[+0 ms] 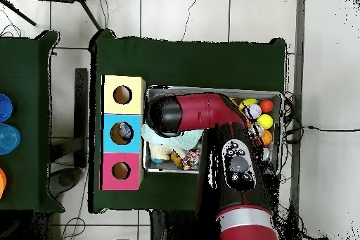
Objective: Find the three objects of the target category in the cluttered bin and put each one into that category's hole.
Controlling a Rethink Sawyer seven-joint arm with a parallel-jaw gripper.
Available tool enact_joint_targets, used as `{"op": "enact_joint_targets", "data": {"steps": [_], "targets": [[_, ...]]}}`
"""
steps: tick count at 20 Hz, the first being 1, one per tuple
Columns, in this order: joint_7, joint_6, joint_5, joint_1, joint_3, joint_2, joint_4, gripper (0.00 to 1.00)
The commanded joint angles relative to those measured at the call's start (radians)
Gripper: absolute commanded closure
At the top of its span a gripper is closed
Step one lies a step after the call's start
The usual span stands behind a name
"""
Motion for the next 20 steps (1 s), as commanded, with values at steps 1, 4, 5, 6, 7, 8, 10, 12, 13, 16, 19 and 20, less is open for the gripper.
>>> {"op": "enact_joint_targets", "data": {"steps": [1,4,5,6,7,8,10,12,13,16,19,20], "targets": [[0.013,0.107,0.027,-0.018,0.034,0.011,-0.037,0.0],[0.028,0.107,0.023,-0.008,0.032,0.041,-0.072,0.0],[0.032,0.098,0.021,-0.006,0.031,0.049,-0.076,0.0],[0.041,0.087,0.019,-0.002,0.029,0.056,-0.077,0.0],[0.047,0.075,0.016,0.001,0.025,0.061,-0.076,0.0],[0.059,0.065,0.012,0.008,0.02,0.07,-0.08,0.0],[0.079,0.049,0.01,0.02,0.014,0.088,-0.09,0.0],[0.094,0.053,0.013,0.033,0.008,0.098,-0.104,0.0],[0.099,0.061,0.016,0.04,0.006,0.099,-0.11,0.0],[0.112,0.091,0.026,0.06,-0.001,0.107,-0.138,0.0],[0.128,0.111,0.036,0.079,-0.008,0.116,-0.162,0.0],[0.131,0.115,0.038,0.084,-0.01,0.121,-0.171,0.0]]}}
